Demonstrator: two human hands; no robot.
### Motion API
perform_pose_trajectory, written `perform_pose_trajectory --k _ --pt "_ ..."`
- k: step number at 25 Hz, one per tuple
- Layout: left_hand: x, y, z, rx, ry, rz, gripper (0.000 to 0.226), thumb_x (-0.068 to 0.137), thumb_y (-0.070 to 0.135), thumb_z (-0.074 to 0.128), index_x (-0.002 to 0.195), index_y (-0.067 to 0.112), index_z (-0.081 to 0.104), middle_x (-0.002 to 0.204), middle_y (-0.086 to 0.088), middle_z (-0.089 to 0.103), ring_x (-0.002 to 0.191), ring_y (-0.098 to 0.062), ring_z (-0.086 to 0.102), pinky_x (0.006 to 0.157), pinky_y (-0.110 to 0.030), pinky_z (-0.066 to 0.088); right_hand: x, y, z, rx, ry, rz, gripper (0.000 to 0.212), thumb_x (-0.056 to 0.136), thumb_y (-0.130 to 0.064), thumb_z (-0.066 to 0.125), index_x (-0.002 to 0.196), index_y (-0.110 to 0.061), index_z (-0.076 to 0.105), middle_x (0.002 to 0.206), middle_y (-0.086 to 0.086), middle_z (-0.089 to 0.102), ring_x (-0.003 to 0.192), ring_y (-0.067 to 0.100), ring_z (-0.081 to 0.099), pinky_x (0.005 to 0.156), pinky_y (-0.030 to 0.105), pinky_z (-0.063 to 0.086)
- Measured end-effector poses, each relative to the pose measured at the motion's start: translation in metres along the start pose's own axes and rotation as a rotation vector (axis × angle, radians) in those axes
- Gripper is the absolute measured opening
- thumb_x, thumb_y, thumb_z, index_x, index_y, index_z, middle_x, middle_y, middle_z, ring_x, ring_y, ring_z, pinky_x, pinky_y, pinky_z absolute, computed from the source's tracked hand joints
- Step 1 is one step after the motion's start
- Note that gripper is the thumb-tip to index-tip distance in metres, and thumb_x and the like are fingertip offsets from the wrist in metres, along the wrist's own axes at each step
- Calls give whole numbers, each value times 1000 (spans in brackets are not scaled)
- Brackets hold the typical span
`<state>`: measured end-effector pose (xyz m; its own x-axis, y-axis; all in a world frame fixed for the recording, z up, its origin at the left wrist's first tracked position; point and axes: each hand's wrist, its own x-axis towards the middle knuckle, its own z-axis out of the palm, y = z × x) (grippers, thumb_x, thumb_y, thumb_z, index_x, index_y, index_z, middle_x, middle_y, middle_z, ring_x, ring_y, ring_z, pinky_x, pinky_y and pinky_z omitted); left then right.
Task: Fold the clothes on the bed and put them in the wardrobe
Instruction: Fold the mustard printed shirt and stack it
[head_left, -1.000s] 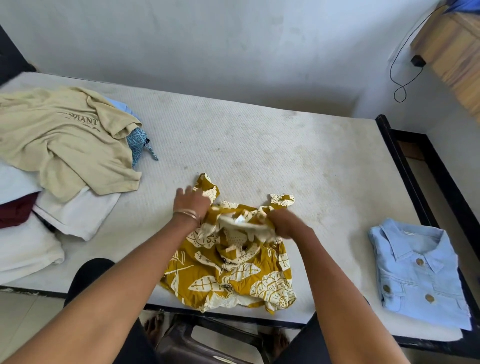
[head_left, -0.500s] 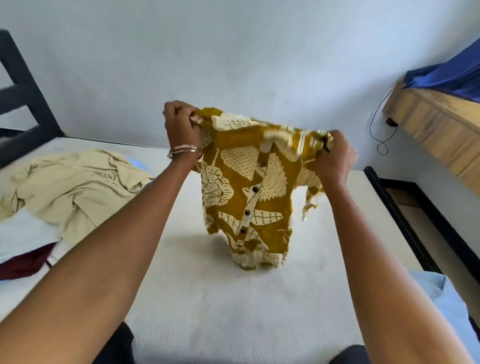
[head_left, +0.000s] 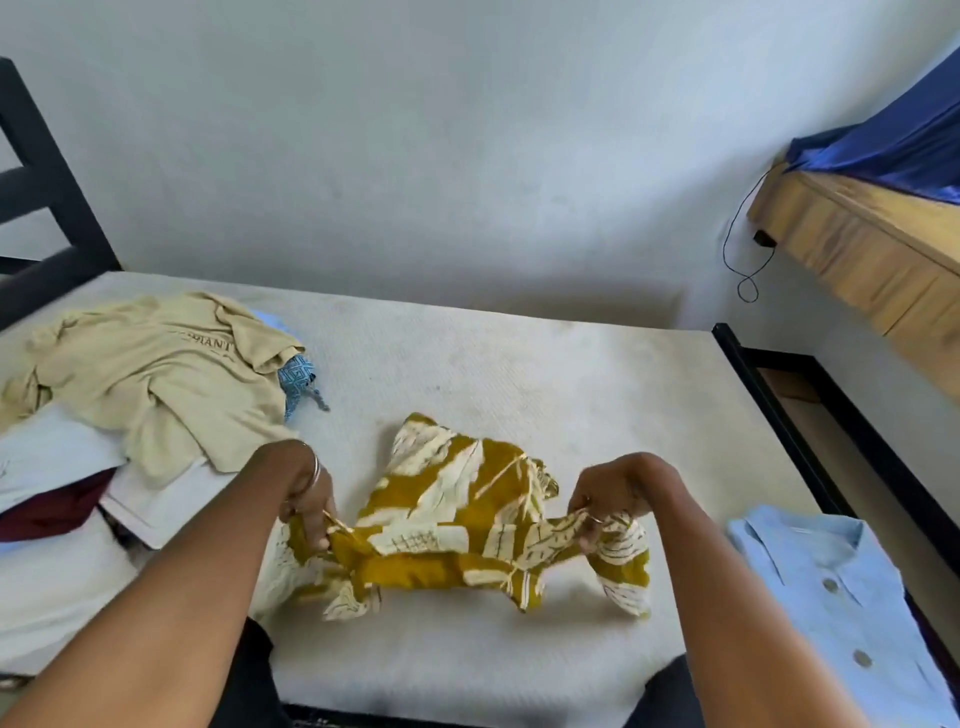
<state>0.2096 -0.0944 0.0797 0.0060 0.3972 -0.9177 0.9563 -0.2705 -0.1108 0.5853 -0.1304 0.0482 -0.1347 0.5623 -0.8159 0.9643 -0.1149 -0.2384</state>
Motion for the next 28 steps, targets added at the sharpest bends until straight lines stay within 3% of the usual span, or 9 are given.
perform_pose_trajectory --k 2,4,8,11,13,17,20,23,28 --pt "0 -9 -13 60 50 -96 40 87 42 67 112 10 64 96 -5 58 64 -12 47 49 -15 45 -1 -2 -13 -27 41 95 42 68 -37 86 87 -3 71 88 9 72 77 20 62 69 34 51" --pt "6 -11 -33 15 439 -177 31 88 39 64 100 10 65 106 -10 67 78 -21 60 72 -30 56 -1 -11 -26 -52 278 181 24 85 -26 70 73 -10 58 76 5 60 66 19 57 60 29 43" --pt "14 12 -89 -805 1114 -178 32 88 11 52 117 5 62 122 -22 61 113 -38 59 89 -41 50 10 -32 -54 471 878 226 13 80 -8 42 82 -8 54 84 12 69 61 28 69 60 30 53" --pt "0 22 -143 -1762 1009 278 34 76 9 72 109 15 68 103 -13 69 84 -33 67 64 -53 59 2 -45 -100 1410 920 -176 34 90 -7 30 110 -12 56 99 22 67 61 36 70 49 39 55" --pt "-16 24 -174 -2154 975 658 27 89 19 63 116 19 67 94 -10 66 71 -25 63 55 -41 59 -21 -51 -134 1709 992 -453 40 96 -2 25 113 -18 57 99 19 65 72 36 70 58 49 59" --pt "-31 25 -185 -2028 1240 823 29 96 34 55 114 16 69 97 -4 68 89 -21 63 72 -31 54 -36 -53 -148 1659 1173 -709 46 88 11 27 106 -12 63 105 20 64 94 34 67 74 47 60" --pt "4 21 -144 -1842 1451 540 36 96 24 48 131 20 60 121 -14 64 108 -30 60 87 -38 48 -19 -48 -111 1536 1216 -708 51 83 16 29 107 -9 66 100 13 68 88 22 68 69 33 57" --pt "48 23 -72 -1511 1527 349 53 87 16 46 140 17 49 116 -27 63 93 -35 60 76 -36 44 11 -33 -44 1426 1241 -563 40 85 11 37 109 1 66 96 16 68 83 23 67 61 26 55" --pt "126 26 73 -787 1051 -45 56 95 10 43 149 12 30 154 -21 26 142 -41 20 111 -48 29 65 11 102 915 929 -3 44 82 -15 41 119 -10 64 113 19 66 103 42 63 79 48 57"
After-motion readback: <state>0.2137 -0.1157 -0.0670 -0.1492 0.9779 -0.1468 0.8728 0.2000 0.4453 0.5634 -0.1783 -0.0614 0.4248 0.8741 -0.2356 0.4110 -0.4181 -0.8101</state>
